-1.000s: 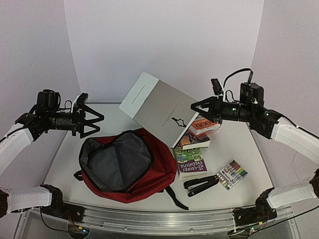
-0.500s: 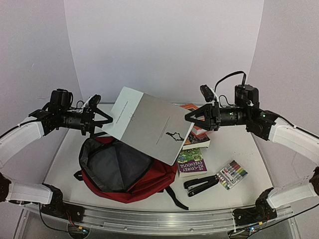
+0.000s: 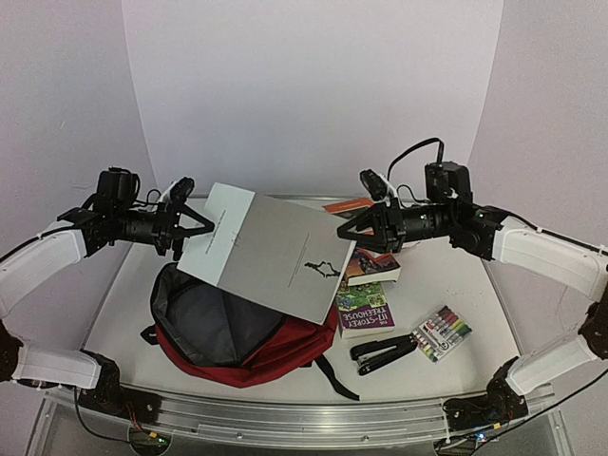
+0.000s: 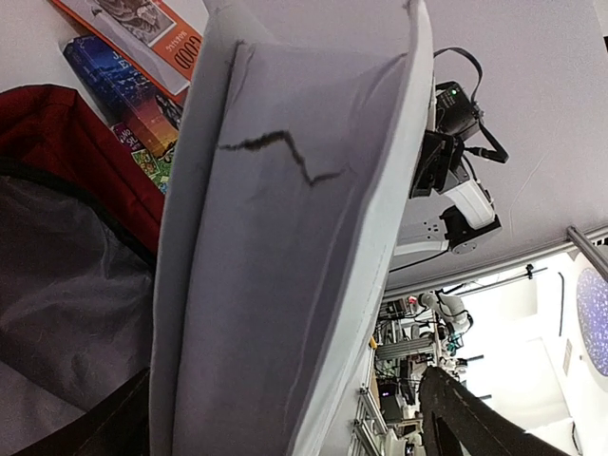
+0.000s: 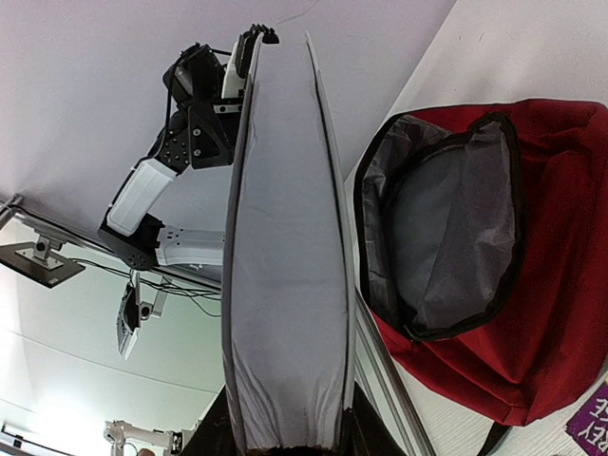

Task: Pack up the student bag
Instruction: Pick up the book from the center of the board.

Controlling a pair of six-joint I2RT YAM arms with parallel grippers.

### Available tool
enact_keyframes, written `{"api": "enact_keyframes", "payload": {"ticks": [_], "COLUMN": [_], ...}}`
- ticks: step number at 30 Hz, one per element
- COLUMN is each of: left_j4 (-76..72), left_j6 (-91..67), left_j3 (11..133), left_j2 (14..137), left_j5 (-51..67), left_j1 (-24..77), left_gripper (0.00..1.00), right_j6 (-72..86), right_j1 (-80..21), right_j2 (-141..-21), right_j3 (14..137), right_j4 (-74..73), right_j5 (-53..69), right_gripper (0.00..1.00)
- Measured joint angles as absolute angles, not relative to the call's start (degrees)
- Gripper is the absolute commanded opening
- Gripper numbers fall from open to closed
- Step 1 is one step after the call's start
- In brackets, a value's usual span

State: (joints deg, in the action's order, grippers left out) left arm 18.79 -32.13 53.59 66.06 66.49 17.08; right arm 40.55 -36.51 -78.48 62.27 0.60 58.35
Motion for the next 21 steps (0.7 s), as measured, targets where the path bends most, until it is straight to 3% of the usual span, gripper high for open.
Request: {"api": "enact_keyframes", "payload": {"ticks": [11,15,21], "left_j4": [17.0,15.4,13.4], "left_j6": [-33.1,-33.7,-35.2], "left_j3": [50.7,48.7,47.1], "left_j2": [65.1,63.8,60.8], "left_j5": [69.2,69.6,68.8], "left_j1": [17.0,17.0,17.0], "left_gripper": [0.47,0.39,0.29], "right_j6": [40.3,40.2,39.9], "right_j1": [-36.9,-36.9,-36.9], "right_j2": [-84.5,-85.7,-87.3], "right_j3": [63.3,63.3,63.3], "right_j4": [2.5,2.2,2.1], "right_j5": [60.4,59.0,55.2], "right_gripper": [0.34,0.37,0.61]}}
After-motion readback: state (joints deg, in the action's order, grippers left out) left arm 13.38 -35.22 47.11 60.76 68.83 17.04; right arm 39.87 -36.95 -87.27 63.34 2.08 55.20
